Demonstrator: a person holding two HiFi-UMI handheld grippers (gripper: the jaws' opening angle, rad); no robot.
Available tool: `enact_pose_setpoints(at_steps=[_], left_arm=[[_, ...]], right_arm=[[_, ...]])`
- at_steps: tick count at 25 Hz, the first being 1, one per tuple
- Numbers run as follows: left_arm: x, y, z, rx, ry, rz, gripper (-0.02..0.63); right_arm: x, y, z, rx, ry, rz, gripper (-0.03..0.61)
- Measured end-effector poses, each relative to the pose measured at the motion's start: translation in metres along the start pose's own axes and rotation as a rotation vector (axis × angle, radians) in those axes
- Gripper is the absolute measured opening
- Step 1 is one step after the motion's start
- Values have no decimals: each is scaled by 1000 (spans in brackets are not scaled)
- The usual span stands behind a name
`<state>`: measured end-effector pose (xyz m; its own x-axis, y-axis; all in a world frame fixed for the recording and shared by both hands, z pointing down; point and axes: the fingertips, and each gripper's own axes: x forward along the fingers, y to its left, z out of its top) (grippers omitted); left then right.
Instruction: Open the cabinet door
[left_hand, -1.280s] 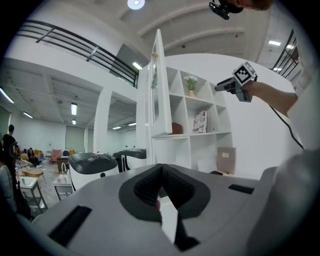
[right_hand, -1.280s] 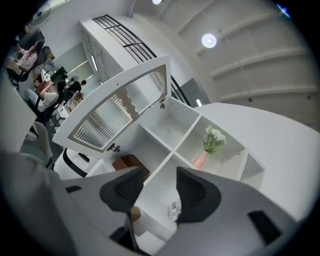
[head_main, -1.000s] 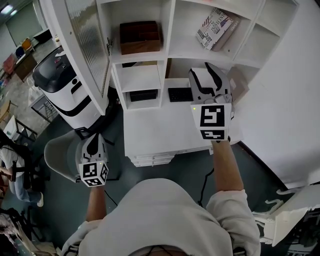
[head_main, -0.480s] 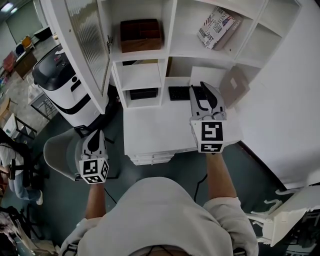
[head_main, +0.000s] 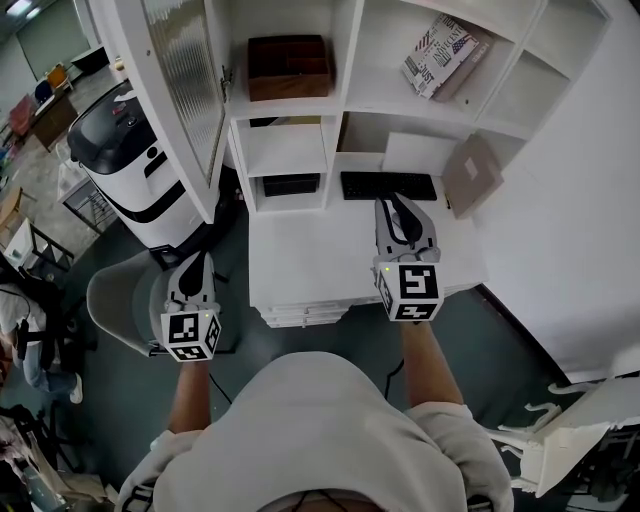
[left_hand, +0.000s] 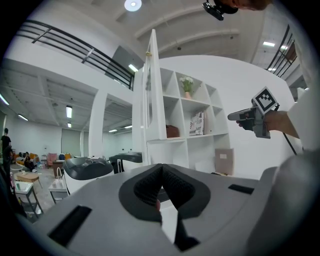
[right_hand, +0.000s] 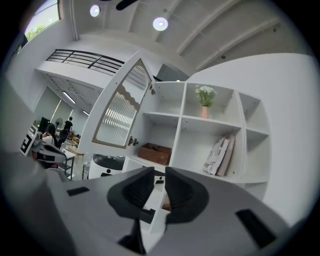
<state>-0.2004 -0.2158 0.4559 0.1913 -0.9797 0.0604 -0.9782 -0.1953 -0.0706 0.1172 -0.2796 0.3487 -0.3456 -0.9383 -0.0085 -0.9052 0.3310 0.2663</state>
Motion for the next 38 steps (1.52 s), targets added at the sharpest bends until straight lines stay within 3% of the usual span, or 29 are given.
enact_pose_setpoints(at_steps=[20, 38], left_arm=[[6, -7, 6, 11, -10, -28, -2], [11, -12, 5, 15, -4, -48, -2]], right_arm=[[-9, 26, -48, 115, 49, 14, 5], [-13, 41, -81, 182, 80, 28, 2]])
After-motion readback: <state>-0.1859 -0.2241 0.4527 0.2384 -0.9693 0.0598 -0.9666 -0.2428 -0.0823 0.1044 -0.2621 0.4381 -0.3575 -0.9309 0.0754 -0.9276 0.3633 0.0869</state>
